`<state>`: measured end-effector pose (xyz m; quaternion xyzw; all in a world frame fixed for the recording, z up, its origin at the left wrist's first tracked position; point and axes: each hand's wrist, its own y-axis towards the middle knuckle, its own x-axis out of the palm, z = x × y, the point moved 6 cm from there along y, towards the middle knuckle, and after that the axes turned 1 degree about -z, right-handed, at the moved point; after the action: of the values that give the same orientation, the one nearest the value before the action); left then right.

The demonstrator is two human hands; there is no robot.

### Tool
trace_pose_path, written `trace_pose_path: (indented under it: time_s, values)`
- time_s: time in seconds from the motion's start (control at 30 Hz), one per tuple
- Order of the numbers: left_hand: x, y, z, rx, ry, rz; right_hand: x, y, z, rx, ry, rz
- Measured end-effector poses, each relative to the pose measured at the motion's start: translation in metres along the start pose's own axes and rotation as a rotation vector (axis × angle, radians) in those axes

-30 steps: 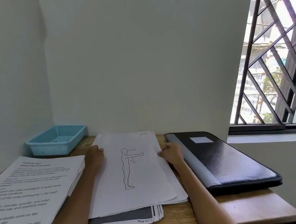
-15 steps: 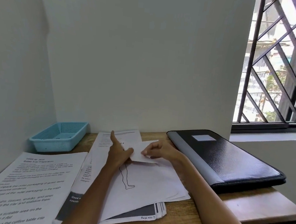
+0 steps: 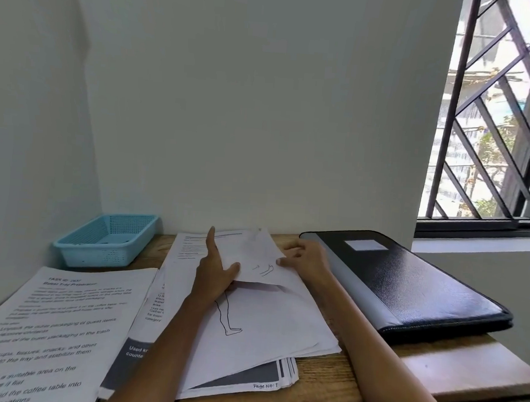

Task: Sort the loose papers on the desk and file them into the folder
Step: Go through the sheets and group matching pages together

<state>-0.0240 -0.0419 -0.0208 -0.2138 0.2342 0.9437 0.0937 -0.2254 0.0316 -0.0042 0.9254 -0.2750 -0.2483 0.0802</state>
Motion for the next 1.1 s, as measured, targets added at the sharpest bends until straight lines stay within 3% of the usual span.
trace_pose_path:
  time_s: [0.13,0.23,0.4,0.9,1.1]
  values:
    - [0.001,0.0,0.003,-0.02,-0.089,-0.002,0.03,-0.027,-0.022,-0.08,0.308,-0.435]
    - [0.006,-0.001,0.001,-0.105,-0.244,-0.067,0.043,-0.033,-0.018,-0.09,0.223,-0.609]
    - [0.008,0.004,-0.007,-0.202,-0.404,-0.091,0.041,-0.025,-0.013,-0.067,0.153,-0.575]
    - [0.009,0.003,-0.01,-0.239,-0.374,-0.144,0.042,-0.022,-0.012,-0.044,0.203,-0.576]
    - [0.009,0.001,-0.007,-0.236,-0.436,-0.137,0.013,0.0,-0.002,-0.007,0.17,-0.162]
